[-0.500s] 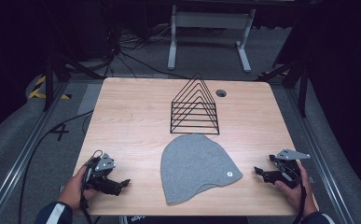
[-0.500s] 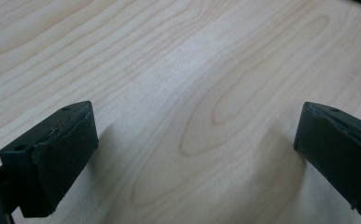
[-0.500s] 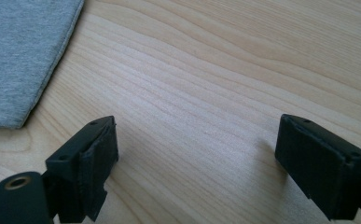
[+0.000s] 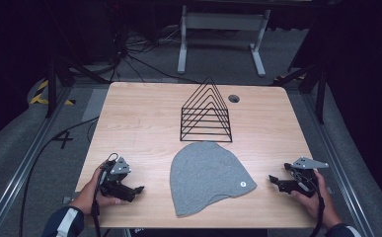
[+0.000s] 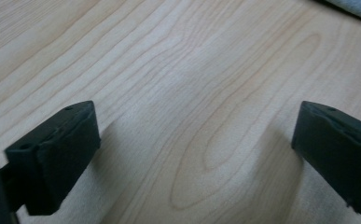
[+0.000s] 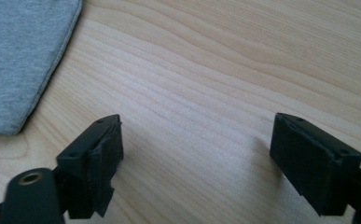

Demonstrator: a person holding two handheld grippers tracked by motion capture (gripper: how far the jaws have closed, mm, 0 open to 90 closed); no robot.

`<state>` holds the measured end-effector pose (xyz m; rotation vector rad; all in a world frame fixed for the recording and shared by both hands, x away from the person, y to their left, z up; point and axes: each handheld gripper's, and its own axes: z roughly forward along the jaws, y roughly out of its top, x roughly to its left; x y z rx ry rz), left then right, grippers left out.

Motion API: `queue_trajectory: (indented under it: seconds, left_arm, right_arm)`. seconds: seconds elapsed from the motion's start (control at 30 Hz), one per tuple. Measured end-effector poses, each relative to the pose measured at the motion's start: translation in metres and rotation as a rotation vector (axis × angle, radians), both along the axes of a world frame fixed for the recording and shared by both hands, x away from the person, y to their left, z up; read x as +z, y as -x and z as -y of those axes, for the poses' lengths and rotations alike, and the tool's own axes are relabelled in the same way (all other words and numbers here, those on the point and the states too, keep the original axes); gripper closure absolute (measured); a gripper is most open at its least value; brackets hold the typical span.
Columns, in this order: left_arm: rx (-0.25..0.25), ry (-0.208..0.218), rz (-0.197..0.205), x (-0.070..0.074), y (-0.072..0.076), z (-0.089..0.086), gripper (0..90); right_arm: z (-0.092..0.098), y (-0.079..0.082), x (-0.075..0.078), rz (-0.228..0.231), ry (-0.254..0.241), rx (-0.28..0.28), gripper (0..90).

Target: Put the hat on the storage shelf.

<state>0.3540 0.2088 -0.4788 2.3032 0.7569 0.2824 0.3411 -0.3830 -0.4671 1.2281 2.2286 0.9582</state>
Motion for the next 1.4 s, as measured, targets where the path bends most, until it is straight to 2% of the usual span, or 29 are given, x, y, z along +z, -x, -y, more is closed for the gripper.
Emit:
queue_trajectory:
  seconds: [0.1, 0.13, 0.2, 0.27, 0.4, 0.43, 0.5, 0.53, 0.57, 0.6, 0.63, 0.7, 0.73, 0.83, 0.9, 1.1, 1.23, 1.27, 1.37, 1.4]
  left_arm:
    - [-0.012, 0.016, -0.002, 0.003, 0.0, 0.008, 15.6]
    - [-0.024, 0.012, -0.007, 0.004, 0.001, 0.013, 17.5]
    - [-0.038, 0.002, 0.014, 0.005, 0.003, 0.026, 18.8]
    - [-0.061, -0.016, 0.038, 0.008, 0.006, 0.041, 21.2]
    - [-0.108, 0.001, 0.065, 0.014, 0.013, 0.07, 26.1]
    - [-0.135, 0.015, 0.072, 0.016, 0.016, 0.081, 27.7]
    - [-0.161, 0.012, 0.089, 0.018, 0.02, 0.094, 30.3]
    - [-0.18, 0.018, 0.093, 0.019, 0.021, 0.1, 31.9]
    - [-0.18, 0.018, 0.093, 0.019, 0.021, 0.1, 33.5]
    - [-0.204, 0.027, 0.098, 0.02, 0.024, 0.108, 33.5]
    - [-0.223, 0.016, 0.102, 0.02, 0.025, 0.113, 36.6]
    - [-0.257, -0.007, 0.111, 0.019, 0.027, 0.121, 40.5]
    - [-0.264, -0.009, 0.101, 0.017, 0.027, 0.123, 43.1]
    - [-0.28, -0.03, 0.085, 0.012, 0.025, 0.124, 45.3]
    - [-0.271, -0.018, 0.073, 0.012, 0.023, 0.12, 46.2]
    - [-0.239, -0.008, 0.056, 0.011, 0.017, 0.108, 45.8]
    - [-0.22, -0.018, 0.058, 0.011, 0.014, 0.101, 44.6]
    - [-0.206, -0.021, 0.058, 0.012, 0.013, 0.096, 43.9]
    - [-0.193, -0.02, 0.055, 0.011, 0.01, 0.093, 43.0]
    - [-0.182, -0.016, 0.047, 0.011, 0.009, 0.091, 42.7]
  right_arm:
    - [-0.002, -0.007, 0.005, -0.047, 0.029, 0.026, 20.3]
    - [-0.004, -0.01, 0.008, -0.06, 0.041, 0.041, 25.2]
    - [-0.008, -0.014, 0.009, -0.06, 0.041, 0.086, 30.1]
    - [-0.016, -0.018, 0.012, -0.044, 0.049, 0.126, 38.4]
    - [-0.043, -0.024, 0.023, -0.006, 0.066, 0.247, 58.9]
    - [-0.049, -0.025, 0.024, 0.001, 0.067, 0.272, 62.1]
    - [-0.067, -0.027, 0.028, 0.015, 0.069, 0.323, 69.4]
    - [-0.074, -0.028, 0.028, 0.015, 0.07, 0.345, 71.5]
    - [-0.074, -0.028, 0.028, 0.015, 0.07, 0.345, 71.5]
    - [-0.082, -0.029, 0.028, 0.017, 0.077, 0.367, 72.2]
    - [-0.091, -0.03, 0.027, 0.025, 0.085, 0.398, 75.3]
    - [-0.102, -0.03, 0.024, 0.013, 0.093, 0.429, 76.7]
    - [-0.106, -0.03, 0.022, 0.009, 0.101, 0.44, 76.9]
    - [-0.111, -0.027, 0.017, -0.008, 0.11, 0.456, 77.0]
    - [-0.112, -0.026, 0.013, -0.026, 0.123, 0.465, 77.5]
    - [-0.114, -0.017, 0.013, -0.037, 0.11, 0.491, 77.7]
    - [-0.116, -0.007, 0.013, -0.051, 0.107, 0.513, 77.7]
    - [-0.117, 0.0, 0.013, -0.062, 0.101, 0.519, 77.6]
    - [-0.118, 0.005, 0.013, -0.068, 0.098, 0.525, 77.6]
    - [-0.121, 0.012, 0.013, -0.072, 0.1, 0.532, 77.6]
